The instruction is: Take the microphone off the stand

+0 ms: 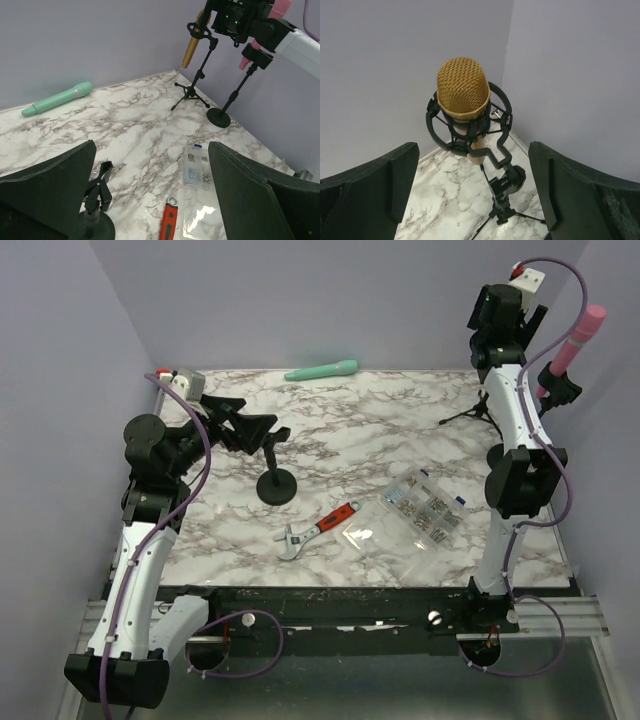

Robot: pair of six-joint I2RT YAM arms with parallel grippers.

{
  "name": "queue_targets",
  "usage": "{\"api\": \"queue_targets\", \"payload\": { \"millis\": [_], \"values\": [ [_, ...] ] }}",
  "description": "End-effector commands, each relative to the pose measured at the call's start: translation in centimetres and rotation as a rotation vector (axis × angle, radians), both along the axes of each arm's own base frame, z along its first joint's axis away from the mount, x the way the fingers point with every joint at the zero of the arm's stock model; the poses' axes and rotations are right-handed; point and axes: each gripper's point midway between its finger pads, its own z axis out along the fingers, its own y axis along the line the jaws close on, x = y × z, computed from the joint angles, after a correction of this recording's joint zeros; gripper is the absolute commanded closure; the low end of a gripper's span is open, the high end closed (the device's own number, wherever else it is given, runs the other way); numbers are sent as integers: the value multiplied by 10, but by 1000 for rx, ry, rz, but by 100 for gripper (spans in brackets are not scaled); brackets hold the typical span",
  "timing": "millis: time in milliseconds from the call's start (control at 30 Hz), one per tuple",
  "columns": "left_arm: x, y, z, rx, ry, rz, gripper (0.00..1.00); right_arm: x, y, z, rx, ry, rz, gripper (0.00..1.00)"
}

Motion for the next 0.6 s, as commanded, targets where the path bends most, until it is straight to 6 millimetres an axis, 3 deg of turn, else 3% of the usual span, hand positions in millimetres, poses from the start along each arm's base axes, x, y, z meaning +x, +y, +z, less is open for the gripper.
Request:
{"api": "queue_targets", "payload": {
  "millis": [0, 233, 267, 367, 567],
  "values": [
    [-6, -8, 8, -14, -20, -53, 1, 17, -7, 12, -4, -61, 35, 0],
    [-2, -9, 4, -15, 3, -61, 1, 48, -5, 10, -23, -119, 74, 0],
    [-1, -9, 3, -15, 4, -60, 1, 49, -19, 10, -28, -126, 50, 0],
    [1, -10, 1, -14, 12, -62, 2, 58, -21, 4, -38, -127, 60, 0],
    [4, -12, -3, -17, 29, -72, 1, 56, -29, -5, -15, -136, -4, 10]
  ]
}}
